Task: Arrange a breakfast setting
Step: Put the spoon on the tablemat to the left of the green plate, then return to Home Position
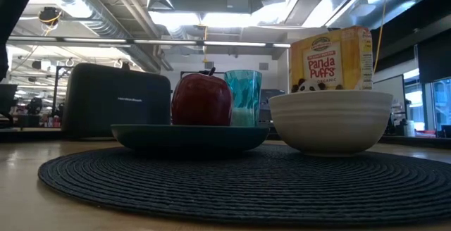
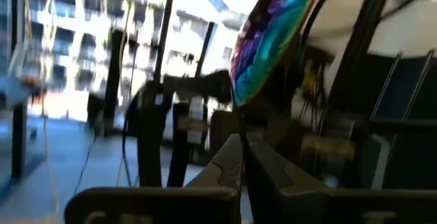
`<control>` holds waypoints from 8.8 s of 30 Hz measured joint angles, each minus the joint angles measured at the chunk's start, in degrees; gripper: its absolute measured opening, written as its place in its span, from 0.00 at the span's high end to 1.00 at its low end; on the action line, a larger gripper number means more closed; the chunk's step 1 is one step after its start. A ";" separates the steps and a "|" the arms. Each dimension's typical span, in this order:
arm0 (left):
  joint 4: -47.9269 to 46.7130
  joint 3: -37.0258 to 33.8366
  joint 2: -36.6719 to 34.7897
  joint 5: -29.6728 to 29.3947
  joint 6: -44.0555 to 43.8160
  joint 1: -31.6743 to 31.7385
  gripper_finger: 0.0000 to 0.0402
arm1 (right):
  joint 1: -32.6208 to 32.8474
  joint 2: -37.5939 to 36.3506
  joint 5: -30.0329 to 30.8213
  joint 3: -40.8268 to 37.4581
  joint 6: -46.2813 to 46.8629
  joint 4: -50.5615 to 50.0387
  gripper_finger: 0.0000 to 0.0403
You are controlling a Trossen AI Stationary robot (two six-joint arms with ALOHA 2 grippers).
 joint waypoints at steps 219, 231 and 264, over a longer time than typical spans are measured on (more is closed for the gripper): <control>3.68 -120.58 -108.52 -9.62 15.31 1.27 1.00 | -47.60 -65.95 -77.01 -84.21 -10.06 32.82 1.00; 3.74 -120.58 -108.52 -9.64 15.33 1.27 1.00 | -47.60 -65.91 -76.68 -84.24 -9.98 31.10 1.00; 3.78 -120.58 -108.52 -9.68 15.35 1.27 1.00 | -47.60 -65.90 -76.66 -84.17 -9.93 29.88 1.00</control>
